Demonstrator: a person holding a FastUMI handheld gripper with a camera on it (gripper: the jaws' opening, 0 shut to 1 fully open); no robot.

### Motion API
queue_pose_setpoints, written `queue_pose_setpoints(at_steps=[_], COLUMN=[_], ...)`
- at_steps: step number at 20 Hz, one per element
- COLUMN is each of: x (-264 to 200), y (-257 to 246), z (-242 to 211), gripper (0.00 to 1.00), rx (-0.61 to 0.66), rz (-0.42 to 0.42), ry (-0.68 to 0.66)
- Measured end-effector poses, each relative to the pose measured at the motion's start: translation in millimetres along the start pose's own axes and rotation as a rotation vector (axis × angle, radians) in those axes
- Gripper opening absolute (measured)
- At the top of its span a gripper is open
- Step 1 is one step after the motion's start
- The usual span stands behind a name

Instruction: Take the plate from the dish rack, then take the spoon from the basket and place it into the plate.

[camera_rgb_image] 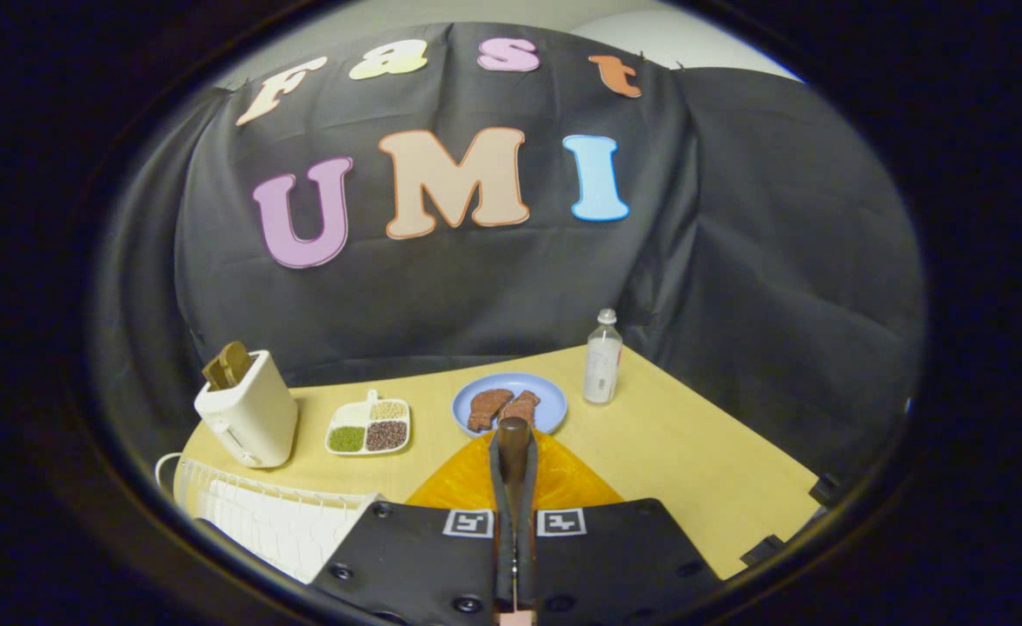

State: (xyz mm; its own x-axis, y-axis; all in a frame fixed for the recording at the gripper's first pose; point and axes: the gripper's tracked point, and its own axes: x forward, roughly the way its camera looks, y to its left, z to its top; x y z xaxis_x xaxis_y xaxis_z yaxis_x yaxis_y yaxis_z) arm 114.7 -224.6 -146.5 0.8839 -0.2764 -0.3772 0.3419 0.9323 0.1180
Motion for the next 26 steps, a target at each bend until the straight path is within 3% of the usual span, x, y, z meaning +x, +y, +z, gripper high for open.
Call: queue_pose_setpoints(at_steps=[5,10,16,26], x=[-38,-69,-83,-87], y=[-13,-40,-71,-104], z=[22,6,-56,-154], gripper=[0.04,0.04,0.05,0.08], rx=[0.022,0.039,0.067,0.167], rz=[-0.030,-0.100,-0.175,-0.227], ry=[-0.044,-0.022,0.094,0.282])
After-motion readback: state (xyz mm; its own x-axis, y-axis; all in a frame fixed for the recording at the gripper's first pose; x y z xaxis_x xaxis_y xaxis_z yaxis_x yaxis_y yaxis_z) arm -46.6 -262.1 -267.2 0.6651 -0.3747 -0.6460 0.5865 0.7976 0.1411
